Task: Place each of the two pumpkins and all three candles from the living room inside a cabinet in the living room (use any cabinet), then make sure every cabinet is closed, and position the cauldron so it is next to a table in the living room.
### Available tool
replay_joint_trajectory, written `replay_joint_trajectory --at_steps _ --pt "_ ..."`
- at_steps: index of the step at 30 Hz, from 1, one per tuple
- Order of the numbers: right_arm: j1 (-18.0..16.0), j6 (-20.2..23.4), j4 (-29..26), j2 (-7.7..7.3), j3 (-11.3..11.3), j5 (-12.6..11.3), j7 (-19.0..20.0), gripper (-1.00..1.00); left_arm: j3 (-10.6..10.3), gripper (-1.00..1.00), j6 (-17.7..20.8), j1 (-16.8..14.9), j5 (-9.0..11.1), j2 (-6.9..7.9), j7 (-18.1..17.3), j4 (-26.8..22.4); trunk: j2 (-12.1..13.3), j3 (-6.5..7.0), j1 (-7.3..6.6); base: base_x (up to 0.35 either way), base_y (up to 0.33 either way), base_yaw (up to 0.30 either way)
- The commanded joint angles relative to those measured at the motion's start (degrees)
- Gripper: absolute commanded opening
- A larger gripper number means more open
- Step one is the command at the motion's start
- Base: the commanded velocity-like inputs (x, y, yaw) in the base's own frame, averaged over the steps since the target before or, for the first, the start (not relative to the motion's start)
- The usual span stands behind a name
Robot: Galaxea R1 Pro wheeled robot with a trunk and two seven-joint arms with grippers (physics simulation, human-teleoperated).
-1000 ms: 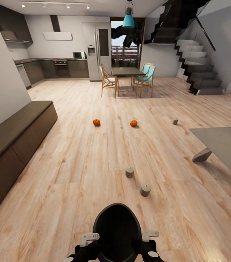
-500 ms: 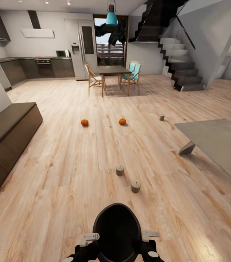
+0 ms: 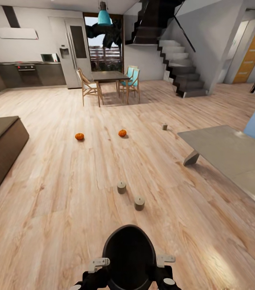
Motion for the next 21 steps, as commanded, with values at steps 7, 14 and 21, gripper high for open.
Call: replay_joint_trajectory --at_steps 7,14,21 --pt "-0.11 -0.15 -0.09 0.01 0.20 -0.44 0.22 -1.00 -0.11 -1.00 0.32 0.03 0.43 0.07 -0.06 -0.07 -0.02 -0.29 -0.01 0.000 0.000 -0.232" --pt "-0.11 -0.15 -0.07 0.01 0.20 -0.44 0.22 -1.00 -0.07 -1.00 0.33 0.06 0.43 0.07 -0.06 -0.19 -0.02 -0.53 -0.01 0.000 0.000 -0.234" --pt "-0.10 -0.15 -0.08 0.01 0.20 -0.45 0.22 -1.00 -0.07 -1.00 0.32 0.03 0.43 0.11 -0.06 -0.25 -0.02 -0.77 -0.01 0.000 0.000 -0.235"
